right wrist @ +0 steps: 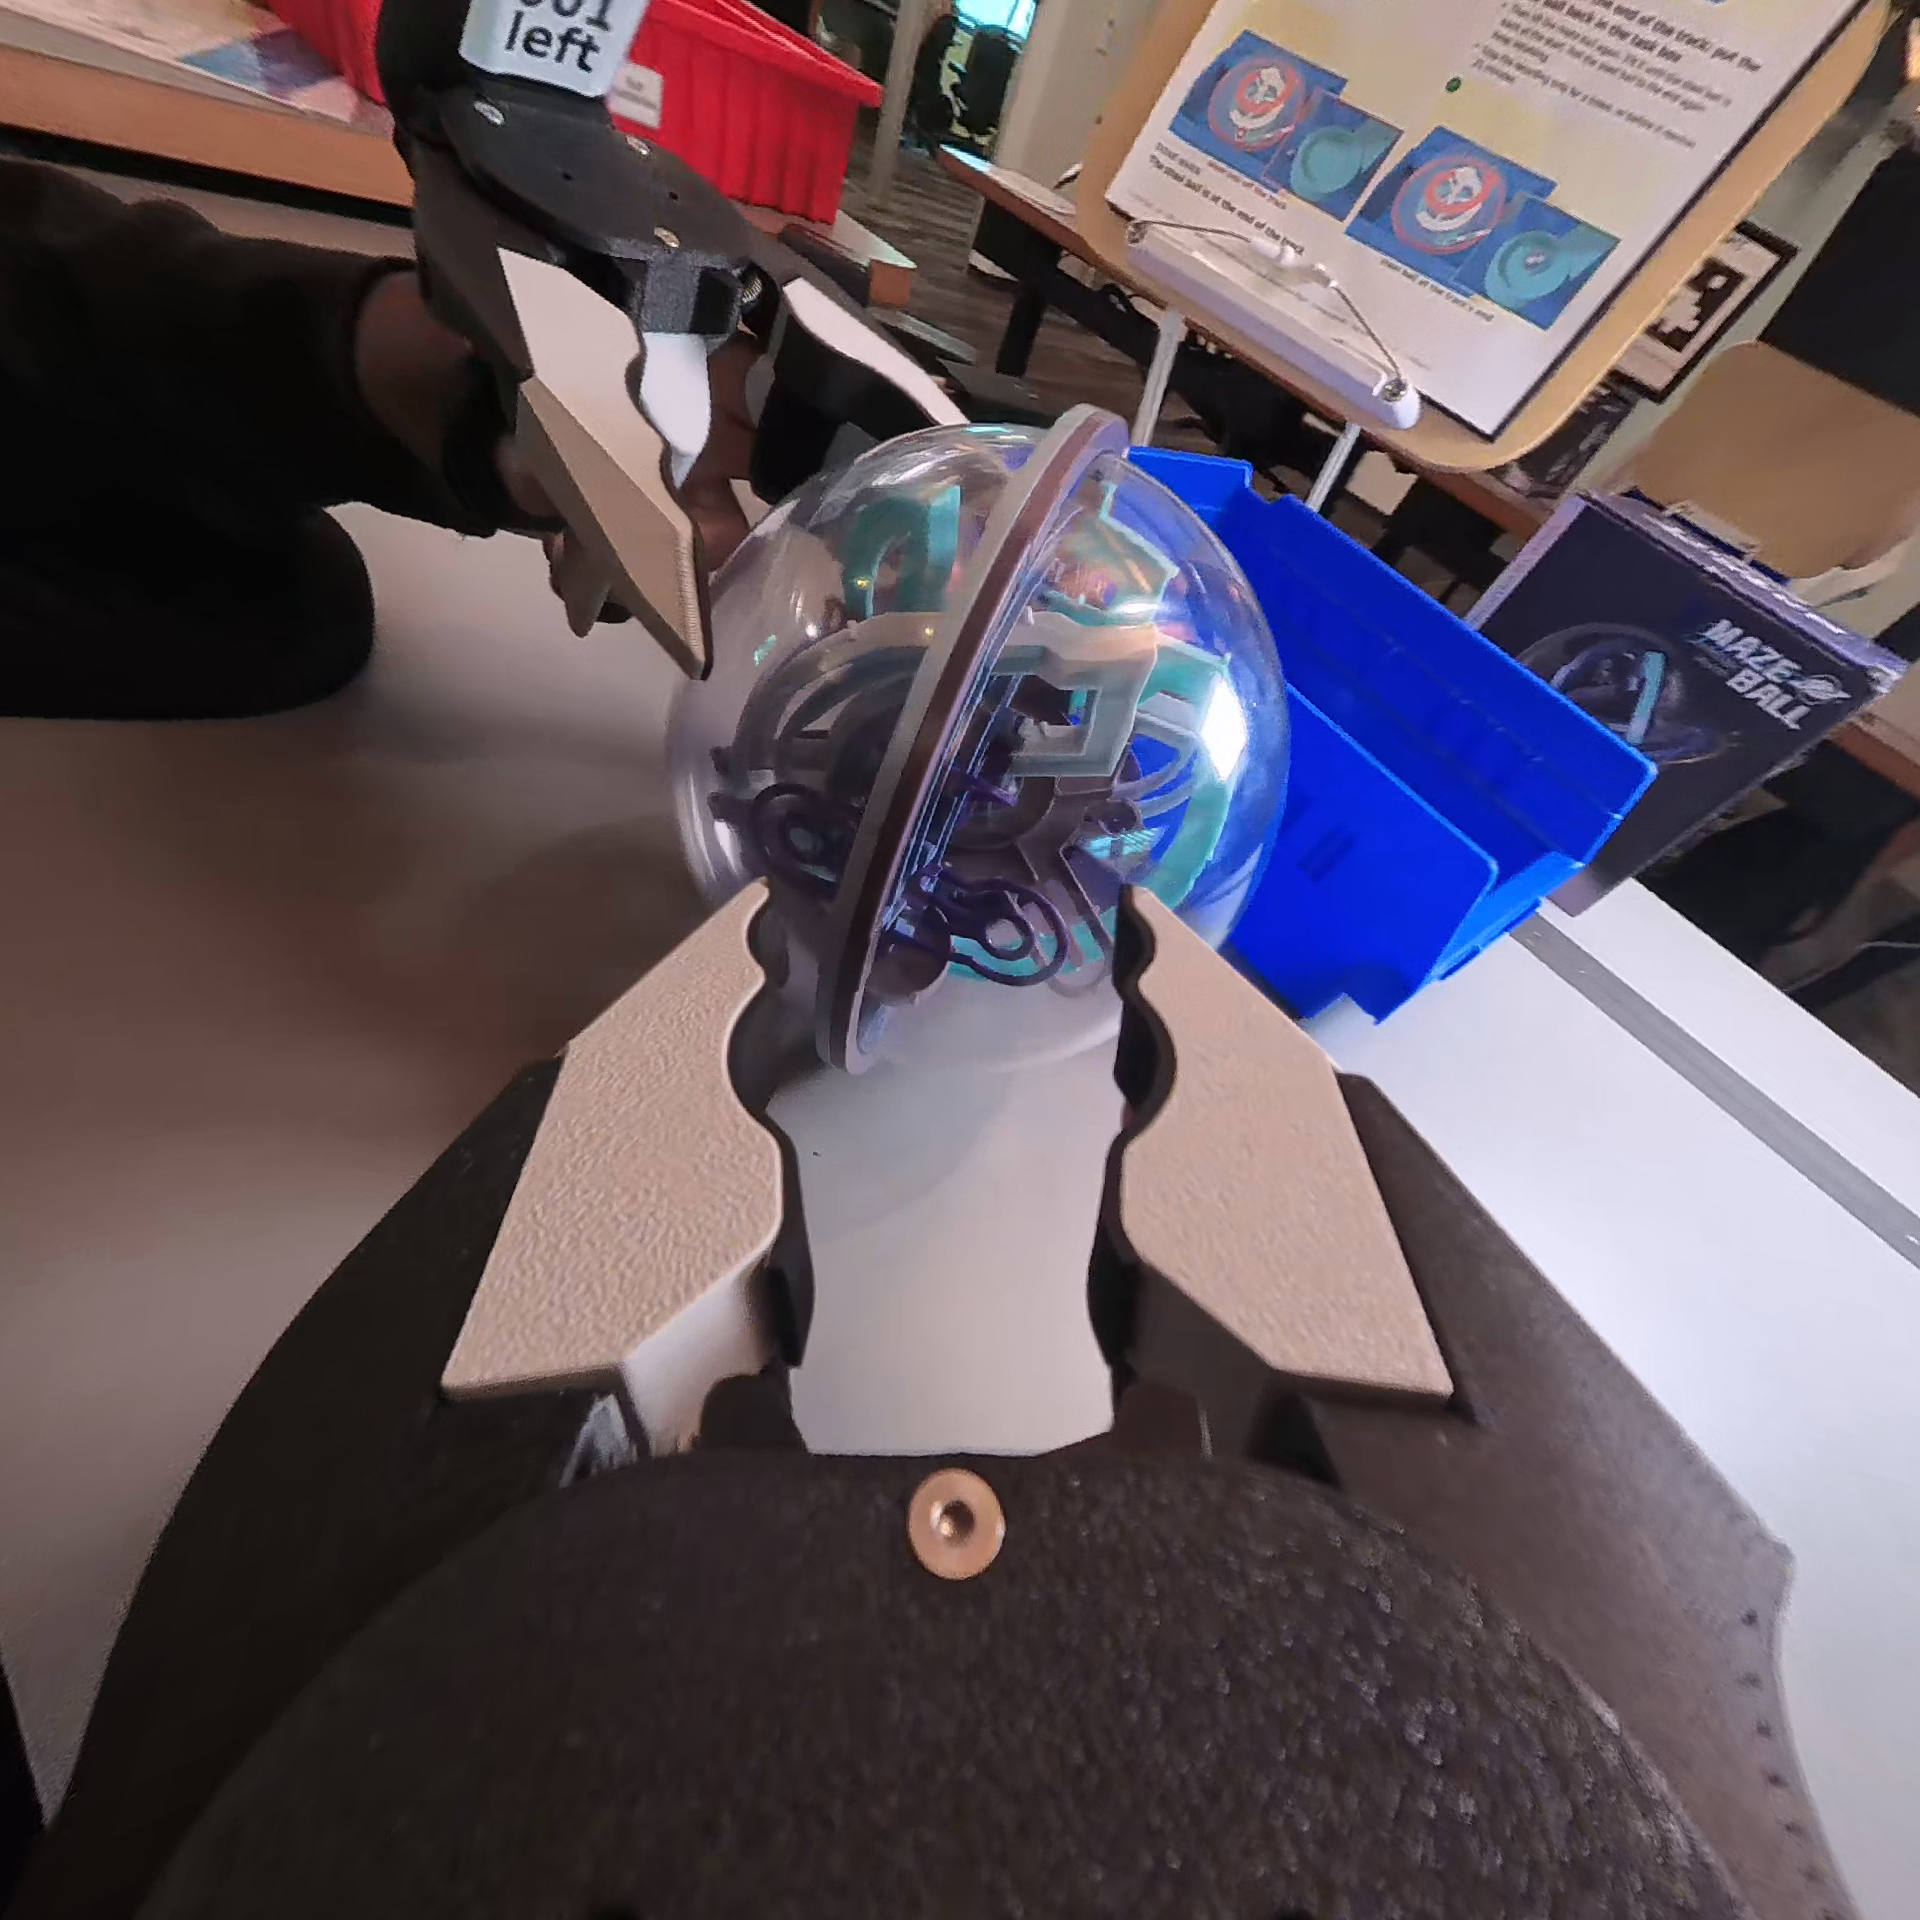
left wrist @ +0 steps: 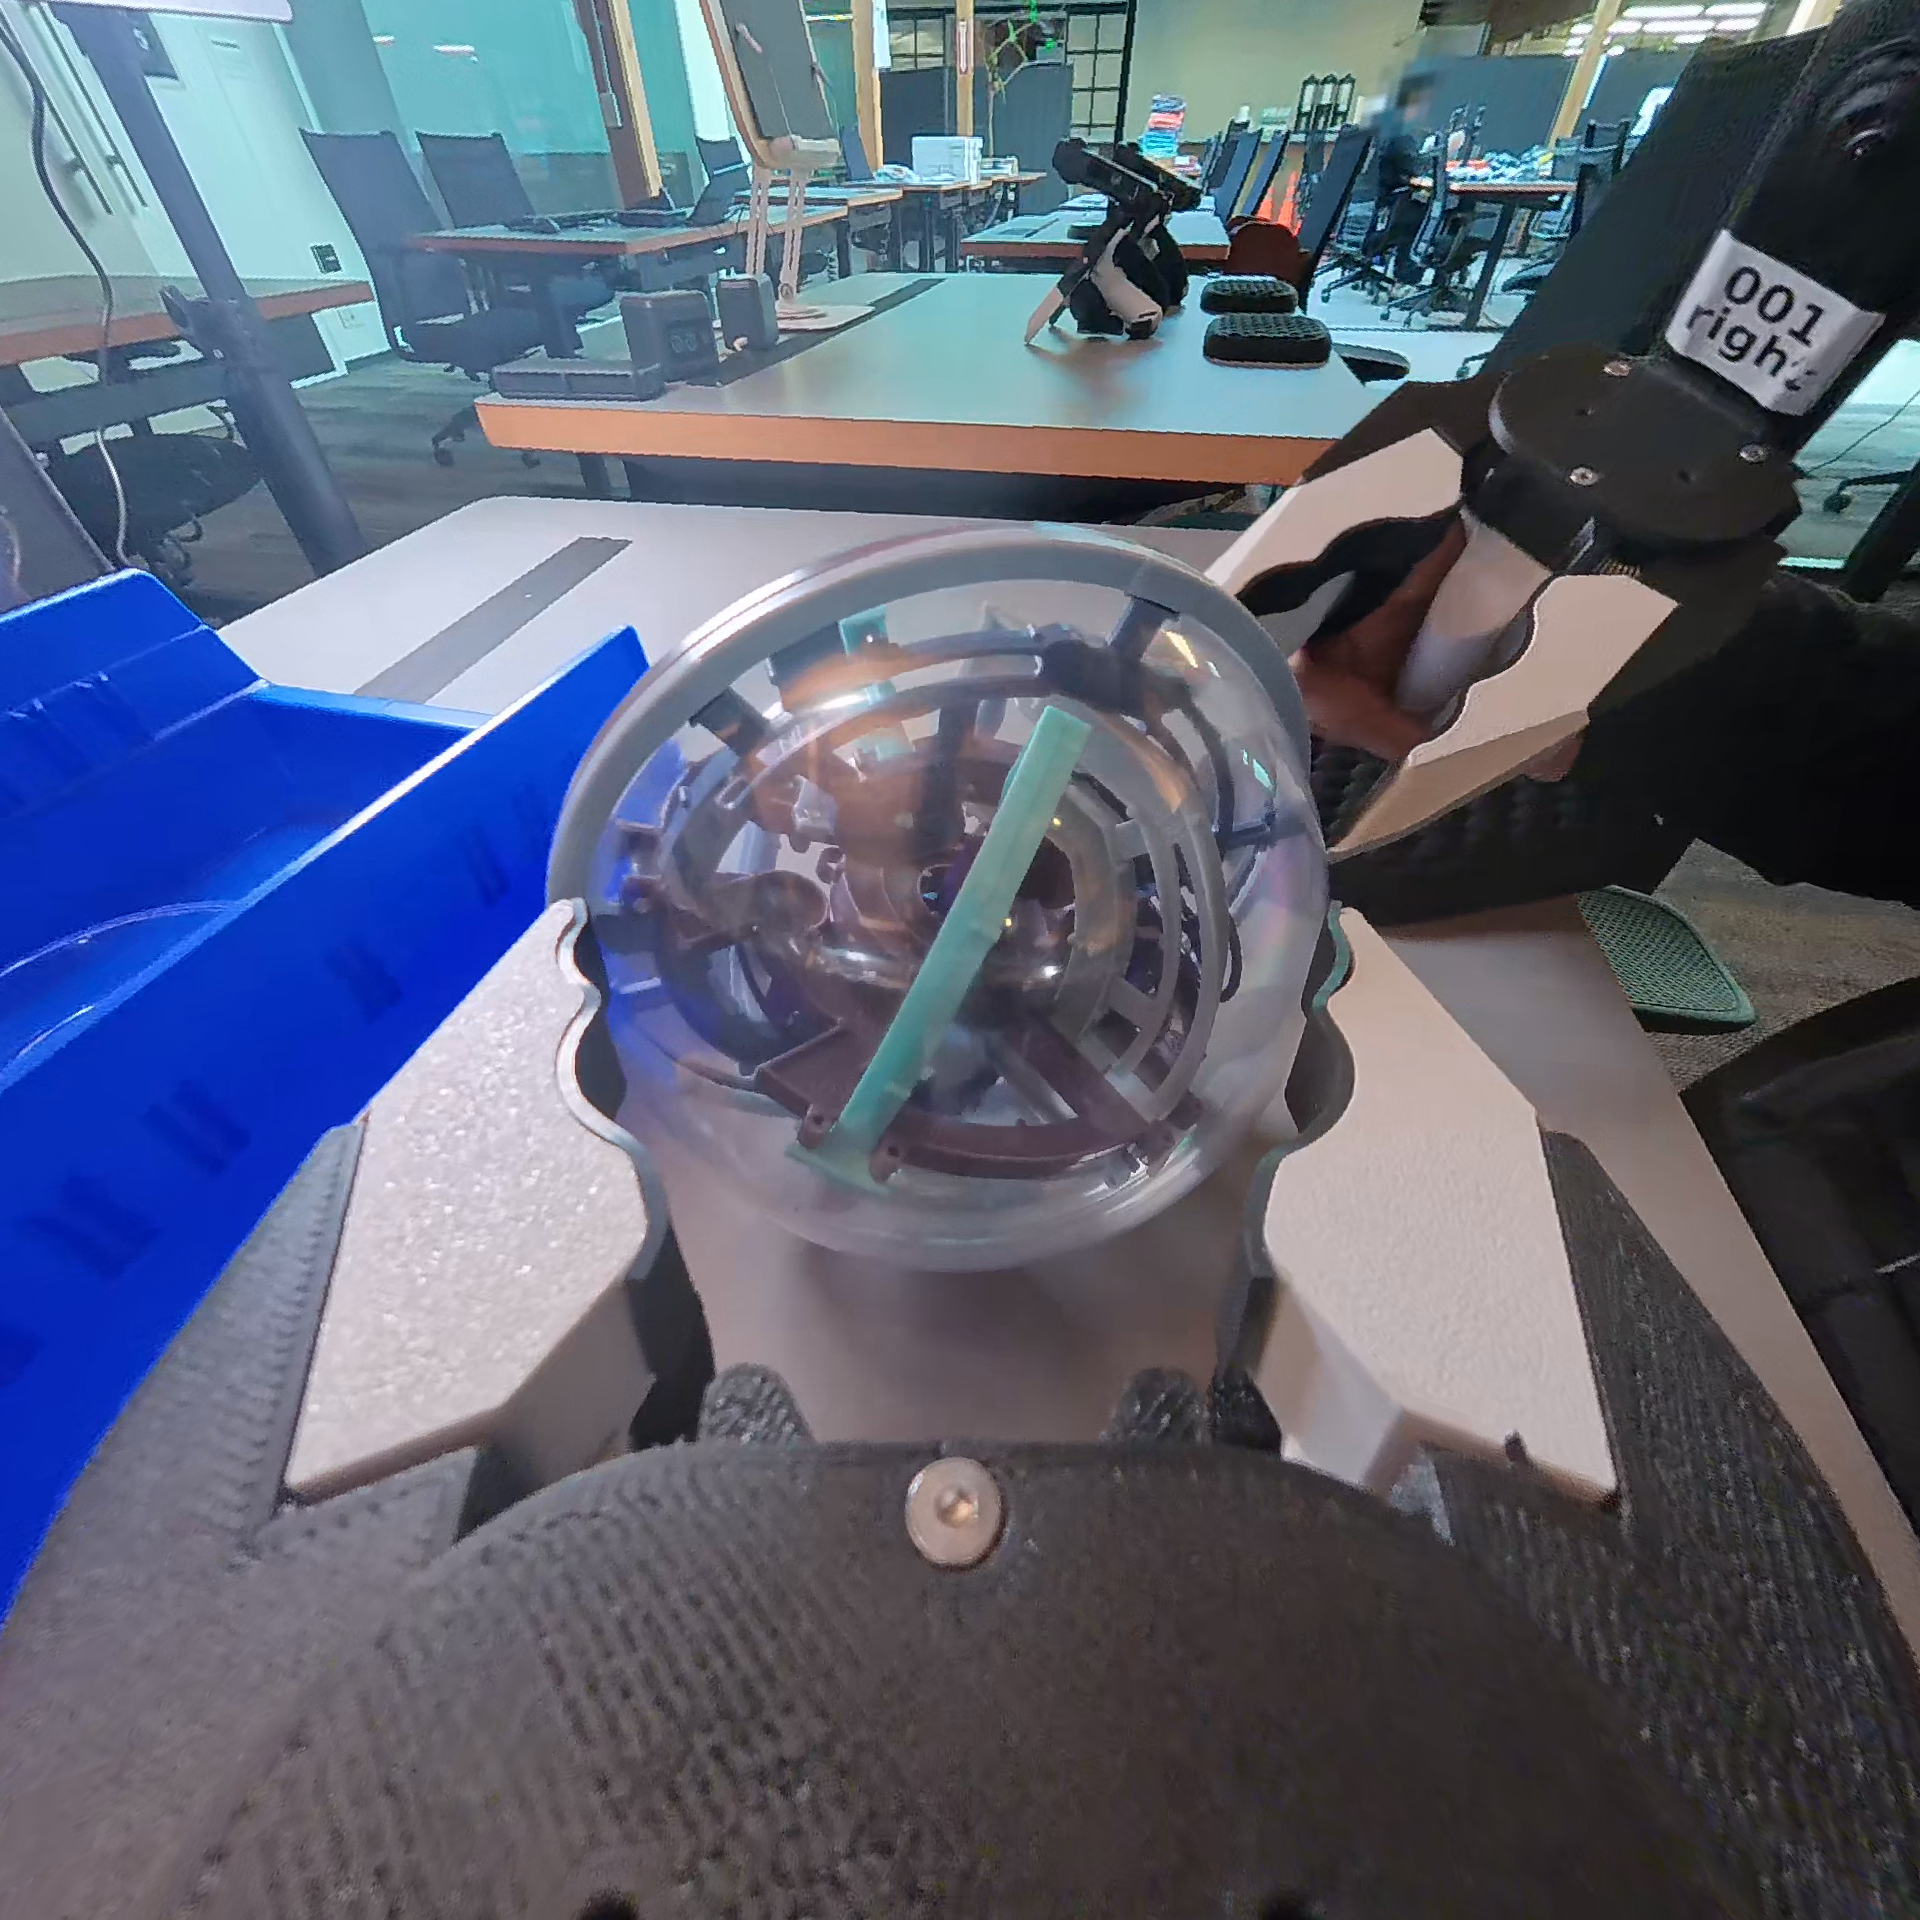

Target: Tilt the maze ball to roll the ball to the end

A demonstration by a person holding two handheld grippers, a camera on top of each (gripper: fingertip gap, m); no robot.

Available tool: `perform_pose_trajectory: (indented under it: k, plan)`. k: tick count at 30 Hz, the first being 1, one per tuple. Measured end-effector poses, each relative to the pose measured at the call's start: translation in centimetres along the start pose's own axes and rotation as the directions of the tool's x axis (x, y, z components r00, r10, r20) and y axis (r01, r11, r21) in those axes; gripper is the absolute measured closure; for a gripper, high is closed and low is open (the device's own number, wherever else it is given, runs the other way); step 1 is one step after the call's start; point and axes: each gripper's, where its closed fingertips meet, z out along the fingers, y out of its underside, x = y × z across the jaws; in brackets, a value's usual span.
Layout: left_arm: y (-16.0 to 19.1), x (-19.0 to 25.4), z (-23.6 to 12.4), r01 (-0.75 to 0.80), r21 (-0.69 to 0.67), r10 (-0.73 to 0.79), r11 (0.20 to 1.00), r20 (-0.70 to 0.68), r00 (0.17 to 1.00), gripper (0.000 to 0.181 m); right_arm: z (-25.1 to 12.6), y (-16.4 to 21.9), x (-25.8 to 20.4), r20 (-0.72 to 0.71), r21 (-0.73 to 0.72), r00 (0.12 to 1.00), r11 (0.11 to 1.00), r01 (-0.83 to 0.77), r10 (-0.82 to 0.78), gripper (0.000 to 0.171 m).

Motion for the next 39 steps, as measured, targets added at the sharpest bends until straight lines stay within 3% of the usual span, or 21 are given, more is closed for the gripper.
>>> perform_pose_trajectory:
  k: [1,17,21,39]
  plan:
    - [0.0,0.0,0.0,-0.002,-0.002,0.002,1.0,0.001,1.0,0.051,-0.1,0.1,0.0,-0.018,-0.003,1.0,1.0,-0.001,0.001,0.115]
    - [-0.2,0.4,0.4,-0.016,-0.03,0.017,0.999,0.044,0.999,0.049,-0.7,0.8,-0.7,-0.076,-0.009,0.997,0.999,-0.034,0.033,0.141]
    - [-0.1,0.5,0.3,-0.024,-0.042,0.026,0.999,0.062,0.998,0.051,-0.7,0.8,-1.3,-0.035,0.001,0.998,0.999,-0.047,0.047,0.164]
    - [-0.6,0.7,-1.2,-0.033,-0.012,0.034,0.999,0.016,0.999,0.064,-1.0,1.1,-1.1,0.01,0.012,0.999,0.999,-0.035,0.035,0.164]
